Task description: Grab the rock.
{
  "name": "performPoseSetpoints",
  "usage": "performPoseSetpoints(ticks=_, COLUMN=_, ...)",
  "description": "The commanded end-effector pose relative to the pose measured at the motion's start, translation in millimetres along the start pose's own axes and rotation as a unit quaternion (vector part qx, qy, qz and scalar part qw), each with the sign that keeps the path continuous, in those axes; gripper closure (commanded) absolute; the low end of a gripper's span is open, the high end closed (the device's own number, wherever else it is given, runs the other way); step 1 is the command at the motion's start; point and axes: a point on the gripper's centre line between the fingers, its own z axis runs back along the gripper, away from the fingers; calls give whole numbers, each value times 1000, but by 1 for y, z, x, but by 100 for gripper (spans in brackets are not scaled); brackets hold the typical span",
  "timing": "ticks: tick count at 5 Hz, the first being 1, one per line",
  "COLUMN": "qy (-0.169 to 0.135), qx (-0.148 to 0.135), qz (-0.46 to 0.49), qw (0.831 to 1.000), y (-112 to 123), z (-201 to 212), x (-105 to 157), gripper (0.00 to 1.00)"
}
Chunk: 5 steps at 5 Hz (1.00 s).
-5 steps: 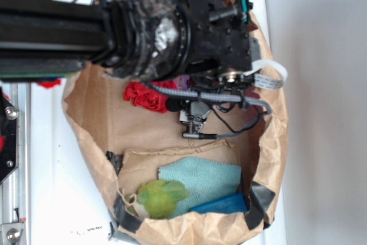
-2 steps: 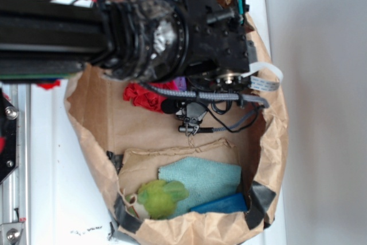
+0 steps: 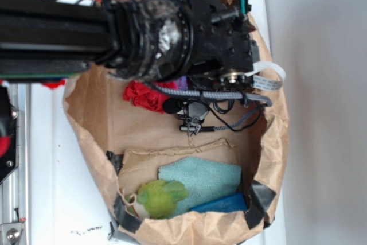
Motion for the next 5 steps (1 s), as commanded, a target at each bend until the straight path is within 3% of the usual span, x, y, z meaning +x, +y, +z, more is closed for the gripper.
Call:
performPoseSetpoints(ticks=1, qy=-41, qx=-37, qz=-20, qw=998, y=1, z=60, x=0, gripper=100)
performPoseSetpoints(ticks=3, qy=-63, qx=-44, qz=-25, qw=997, y=-7, z=96, x=-11, gripper=100)
performPoseSetpoints(ticks=5, qy=-86, qx=-10, qz=-10, qw=996, y=-26, z=125, x=-16, gripper=100)
